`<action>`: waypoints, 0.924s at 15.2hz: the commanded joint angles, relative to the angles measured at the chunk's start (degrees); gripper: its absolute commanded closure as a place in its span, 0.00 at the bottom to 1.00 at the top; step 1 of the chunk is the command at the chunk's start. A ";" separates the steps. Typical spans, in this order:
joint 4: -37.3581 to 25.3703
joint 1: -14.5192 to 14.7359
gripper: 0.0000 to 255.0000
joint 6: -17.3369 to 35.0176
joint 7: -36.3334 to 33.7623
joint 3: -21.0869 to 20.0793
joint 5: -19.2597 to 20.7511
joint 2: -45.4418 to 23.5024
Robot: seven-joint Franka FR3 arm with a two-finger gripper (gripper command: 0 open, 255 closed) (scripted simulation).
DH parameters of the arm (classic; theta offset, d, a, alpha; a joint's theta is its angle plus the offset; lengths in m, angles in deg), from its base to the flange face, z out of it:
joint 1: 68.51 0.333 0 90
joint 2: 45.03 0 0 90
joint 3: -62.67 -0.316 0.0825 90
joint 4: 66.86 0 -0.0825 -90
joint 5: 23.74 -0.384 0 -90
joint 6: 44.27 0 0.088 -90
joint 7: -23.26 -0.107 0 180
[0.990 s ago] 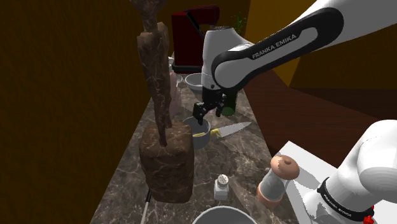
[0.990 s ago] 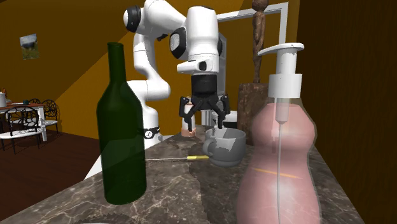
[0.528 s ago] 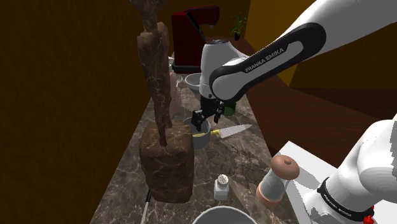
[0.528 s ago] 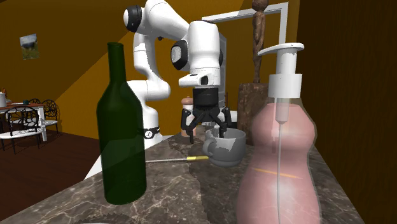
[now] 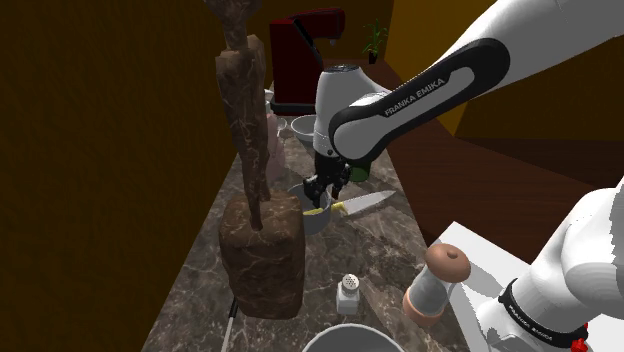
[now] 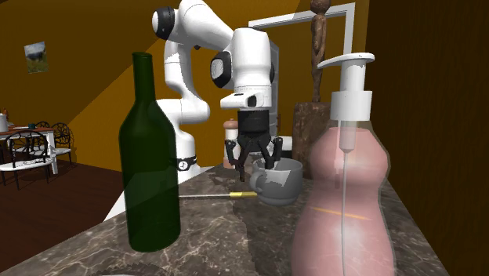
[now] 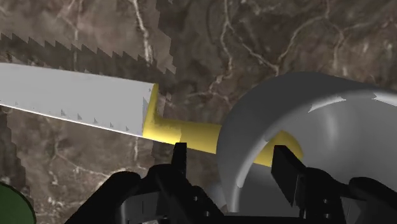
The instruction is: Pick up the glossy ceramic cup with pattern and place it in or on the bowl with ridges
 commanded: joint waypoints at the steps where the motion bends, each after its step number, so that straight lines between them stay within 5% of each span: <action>1: 0.00 0.00 1.00 0.00 0.00 0.00 0.00 0.00; 14: -1.64 0.00 1.00 -3.95 0.43 0.11 -0.64 2.38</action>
